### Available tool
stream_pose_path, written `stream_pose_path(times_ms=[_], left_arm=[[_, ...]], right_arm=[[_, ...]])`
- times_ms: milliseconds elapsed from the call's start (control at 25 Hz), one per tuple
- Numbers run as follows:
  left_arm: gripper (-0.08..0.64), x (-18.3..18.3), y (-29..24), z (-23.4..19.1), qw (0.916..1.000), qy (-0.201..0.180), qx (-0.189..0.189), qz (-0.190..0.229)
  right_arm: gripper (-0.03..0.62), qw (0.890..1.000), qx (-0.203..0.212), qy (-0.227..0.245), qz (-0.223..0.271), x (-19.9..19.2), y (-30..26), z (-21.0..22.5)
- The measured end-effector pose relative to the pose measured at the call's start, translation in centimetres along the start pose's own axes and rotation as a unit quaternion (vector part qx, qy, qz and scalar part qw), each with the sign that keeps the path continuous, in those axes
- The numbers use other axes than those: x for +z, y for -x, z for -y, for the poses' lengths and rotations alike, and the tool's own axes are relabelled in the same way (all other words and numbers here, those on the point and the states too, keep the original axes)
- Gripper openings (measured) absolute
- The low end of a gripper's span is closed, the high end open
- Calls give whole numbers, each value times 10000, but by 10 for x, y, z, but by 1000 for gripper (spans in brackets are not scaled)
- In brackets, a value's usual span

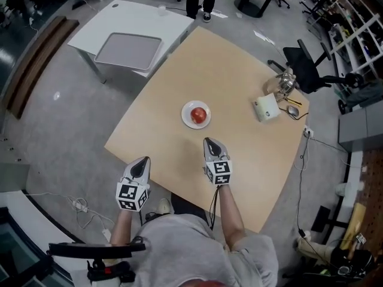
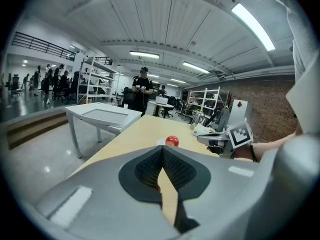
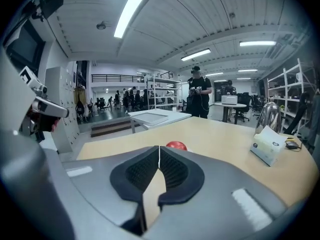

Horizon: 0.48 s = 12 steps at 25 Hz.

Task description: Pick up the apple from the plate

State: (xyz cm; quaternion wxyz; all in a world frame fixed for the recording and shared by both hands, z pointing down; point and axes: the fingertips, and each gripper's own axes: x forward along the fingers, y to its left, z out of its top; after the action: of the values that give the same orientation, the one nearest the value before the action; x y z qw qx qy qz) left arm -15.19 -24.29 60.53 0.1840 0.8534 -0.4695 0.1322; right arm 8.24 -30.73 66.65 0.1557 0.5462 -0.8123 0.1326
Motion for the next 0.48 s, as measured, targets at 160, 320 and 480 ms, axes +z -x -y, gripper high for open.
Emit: stream_pose_path(times_ms=[160,320,480], left_arm=[[20,-2,-2,-2,10000,34,26,-38],[20,-1,-3,-5,10000,44,53,-63],[20,0,-3,-11,9999,62,125,-73]], right_arm=[[28,9998,-9,170,-69,1,-16,13],[44,9995,13,288,-160,5,-33,23],[60,9987,86,425,-256,7,-49,28]])
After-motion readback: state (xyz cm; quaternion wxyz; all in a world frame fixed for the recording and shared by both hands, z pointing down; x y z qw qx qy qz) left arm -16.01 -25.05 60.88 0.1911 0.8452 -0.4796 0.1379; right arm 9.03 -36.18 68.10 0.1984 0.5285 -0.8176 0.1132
